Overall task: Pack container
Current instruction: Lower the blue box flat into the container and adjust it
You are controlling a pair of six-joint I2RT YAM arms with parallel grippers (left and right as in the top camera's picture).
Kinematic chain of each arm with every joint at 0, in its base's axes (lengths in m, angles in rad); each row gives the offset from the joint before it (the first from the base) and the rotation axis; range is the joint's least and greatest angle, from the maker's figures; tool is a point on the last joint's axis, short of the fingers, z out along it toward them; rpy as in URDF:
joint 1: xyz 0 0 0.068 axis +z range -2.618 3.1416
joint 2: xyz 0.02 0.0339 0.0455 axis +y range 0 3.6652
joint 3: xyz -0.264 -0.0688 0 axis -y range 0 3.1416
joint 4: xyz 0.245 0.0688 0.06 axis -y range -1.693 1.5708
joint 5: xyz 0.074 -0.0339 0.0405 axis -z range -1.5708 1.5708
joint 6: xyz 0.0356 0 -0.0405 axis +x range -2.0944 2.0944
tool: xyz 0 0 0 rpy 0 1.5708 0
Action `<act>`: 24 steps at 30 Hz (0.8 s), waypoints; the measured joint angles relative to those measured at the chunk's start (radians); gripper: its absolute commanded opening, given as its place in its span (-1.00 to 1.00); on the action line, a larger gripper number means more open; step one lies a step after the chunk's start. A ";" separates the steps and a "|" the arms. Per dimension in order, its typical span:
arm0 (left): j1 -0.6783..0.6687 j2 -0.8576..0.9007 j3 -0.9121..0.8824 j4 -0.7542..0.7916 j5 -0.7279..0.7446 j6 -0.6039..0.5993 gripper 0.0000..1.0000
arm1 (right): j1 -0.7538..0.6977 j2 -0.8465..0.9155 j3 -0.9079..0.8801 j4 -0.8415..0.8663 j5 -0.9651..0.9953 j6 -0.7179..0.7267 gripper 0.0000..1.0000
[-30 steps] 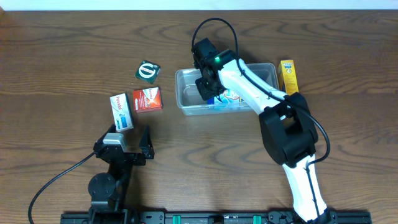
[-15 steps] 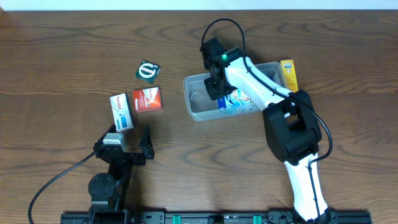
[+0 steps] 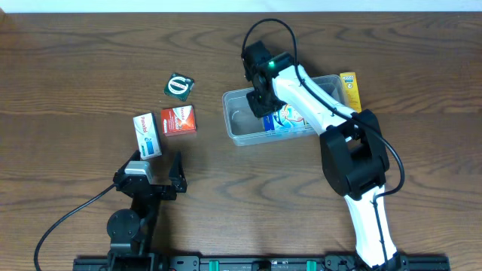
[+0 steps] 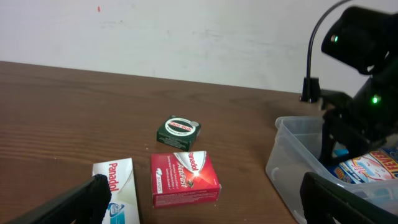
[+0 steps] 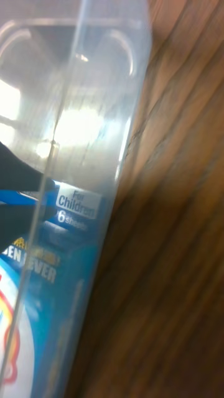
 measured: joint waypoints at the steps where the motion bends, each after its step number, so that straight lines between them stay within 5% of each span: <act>1: 0.000 0.000 0.000 0.000 0.000 0.000 0.96 | 0.001 0.000 0.010 -0.005 -0.001 -0.002 -0.70; 12: 0.000 0.000 0.000 0.000 0.000 0.000 0.96 | 0.079 0.000 0.037 0.014 -0.010 -0.016 -0.06; 24: 0.000 0.000 0.000 0.000 0.000 0.000 0.96 | 0.113 0.000 0.038 0.122 -0.013 0.018 -0.01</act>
